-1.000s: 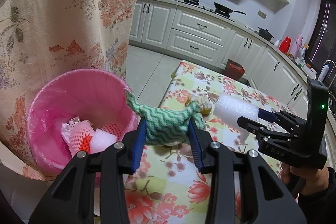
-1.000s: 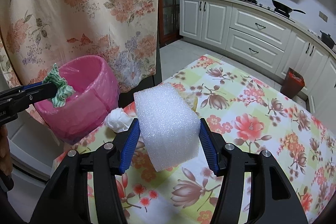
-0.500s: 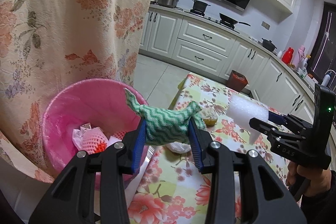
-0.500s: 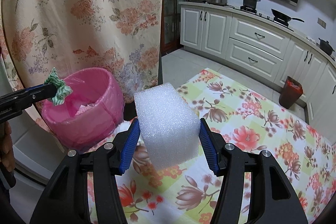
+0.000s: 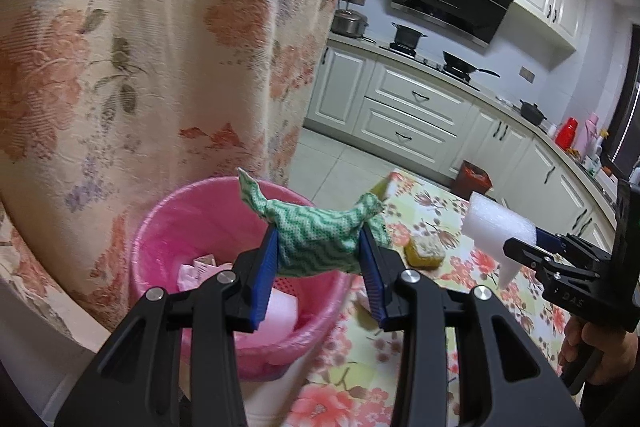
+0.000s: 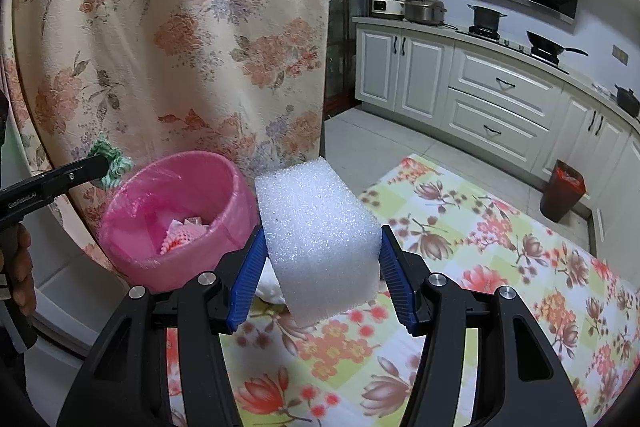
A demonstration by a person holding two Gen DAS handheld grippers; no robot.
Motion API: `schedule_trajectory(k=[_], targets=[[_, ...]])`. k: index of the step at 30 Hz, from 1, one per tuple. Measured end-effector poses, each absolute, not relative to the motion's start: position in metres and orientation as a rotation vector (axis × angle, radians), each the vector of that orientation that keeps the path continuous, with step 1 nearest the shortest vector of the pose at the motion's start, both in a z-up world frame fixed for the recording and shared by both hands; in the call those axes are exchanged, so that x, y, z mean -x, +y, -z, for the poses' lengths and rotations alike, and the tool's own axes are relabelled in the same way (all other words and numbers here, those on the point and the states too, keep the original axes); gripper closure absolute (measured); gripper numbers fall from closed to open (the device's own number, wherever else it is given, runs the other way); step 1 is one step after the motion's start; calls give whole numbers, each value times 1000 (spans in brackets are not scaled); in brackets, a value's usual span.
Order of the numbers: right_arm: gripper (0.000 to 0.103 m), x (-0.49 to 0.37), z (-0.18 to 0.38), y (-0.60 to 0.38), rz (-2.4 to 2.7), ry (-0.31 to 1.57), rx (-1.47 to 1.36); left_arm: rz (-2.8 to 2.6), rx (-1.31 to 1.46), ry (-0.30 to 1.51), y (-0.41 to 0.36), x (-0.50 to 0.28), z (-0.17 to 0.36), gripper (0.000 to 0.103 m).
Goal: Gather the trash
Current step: 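Carry the green cloth and foam block to the pink bin and release both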
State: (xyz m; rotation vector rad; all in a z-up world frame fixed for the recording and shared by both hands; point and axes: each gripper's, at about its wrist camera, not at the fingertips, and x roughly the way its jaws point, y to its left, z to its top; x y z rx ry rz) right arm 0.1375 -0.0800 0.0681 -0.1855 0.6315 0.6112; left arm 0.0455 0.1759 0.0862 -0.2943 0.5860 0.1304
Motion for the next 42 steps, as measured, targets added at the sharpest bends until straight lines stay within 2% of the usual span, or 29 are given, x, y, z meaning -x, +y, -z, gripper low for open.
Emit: schedule_trajectory(k=[17,38,41,42], targets=[[49,-140,-85,-3,-729,615,198,-211,301,555,219,-48,-97,64],[48,-165,-62,83,-831,687,206,-277,286,558,248,-71,-95,61],[46,-168,-61,87,-831,682,208,-272,291,553,249,-72,-95,53],[42,-169,-60,87,-828,681,210,-275,292,553,250,-74,-96,47]])
